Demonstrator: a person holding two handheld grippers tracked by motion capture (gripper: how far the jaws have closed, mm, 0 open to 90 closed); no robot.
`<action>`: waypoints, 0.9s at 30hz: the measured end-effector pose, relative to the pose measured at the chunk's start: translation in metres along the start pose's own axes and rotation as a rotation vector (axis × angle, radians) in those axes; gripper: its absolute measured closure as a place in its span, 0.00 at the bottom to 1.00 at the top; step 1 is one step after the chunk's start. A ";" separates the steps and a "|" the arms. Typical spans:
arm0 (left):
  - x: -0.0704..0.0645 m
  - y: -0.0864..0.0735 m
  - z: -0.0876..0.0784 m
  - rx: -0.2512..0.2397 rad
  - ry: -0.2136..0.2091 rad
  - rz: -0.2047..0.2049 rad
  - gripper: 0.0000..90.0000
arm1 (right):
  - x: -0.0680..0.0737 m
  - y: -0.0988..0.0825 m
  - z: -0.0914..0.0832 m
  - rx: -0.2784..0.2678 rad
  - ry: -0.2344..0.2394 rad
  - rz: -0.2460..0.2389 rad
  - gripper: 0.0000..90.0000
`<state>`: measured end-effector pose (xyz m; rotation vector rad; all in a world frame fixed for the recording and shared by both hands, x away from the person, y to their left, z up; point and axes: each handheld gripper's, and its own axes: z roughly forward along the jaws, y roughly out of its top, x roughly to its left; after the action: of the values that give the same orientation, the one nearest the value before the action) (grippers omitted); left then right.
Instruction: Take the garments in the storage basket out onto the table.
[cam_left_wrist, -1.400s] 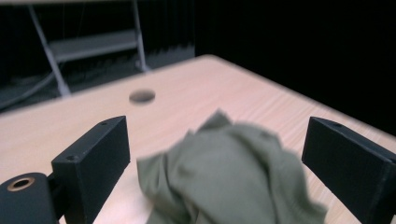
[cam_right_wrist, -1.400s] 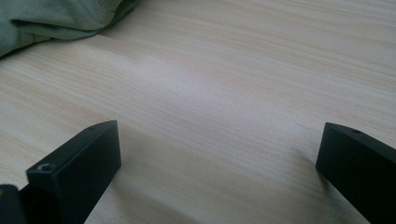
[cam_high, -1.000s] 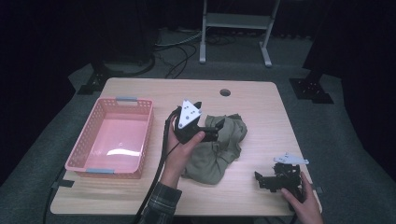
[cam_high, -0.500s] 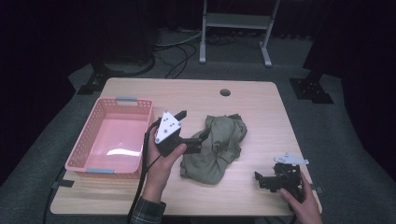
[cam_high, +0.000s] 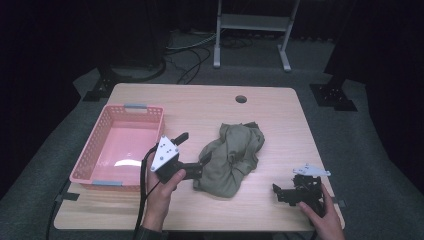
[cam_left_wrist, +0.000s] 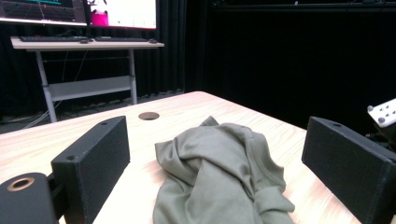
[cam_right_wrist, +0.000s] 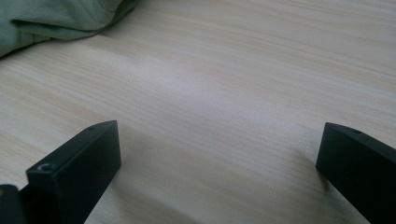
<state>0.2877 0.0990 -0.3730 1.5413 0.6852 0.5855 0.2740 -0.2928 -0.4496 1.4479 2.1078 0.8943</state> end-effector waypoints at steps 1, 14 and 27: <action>0.000 -0.003 0.000 0.001 -0.002 -0.002 0.08 | 0.000 0.000 0.000 0.000 0.000 0.001 0.00; -0.007 -0.046 -0.004 0.027 -0.034 -0.003 0.08 | 0.000 0.000 0.000 0.000 0.000 0.000 0.00; -0.006 -0.061 -0.009 0.029 -0.032 -0.011 0.08 | 0.000 0.000 0.000 0.000 0.000 0.000 0.00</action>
<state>0.2725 0.1028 -0.4327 1.5702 0.6805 0.5440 0.2740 -0.2928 -0.4496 1.4481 2.1075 0.8943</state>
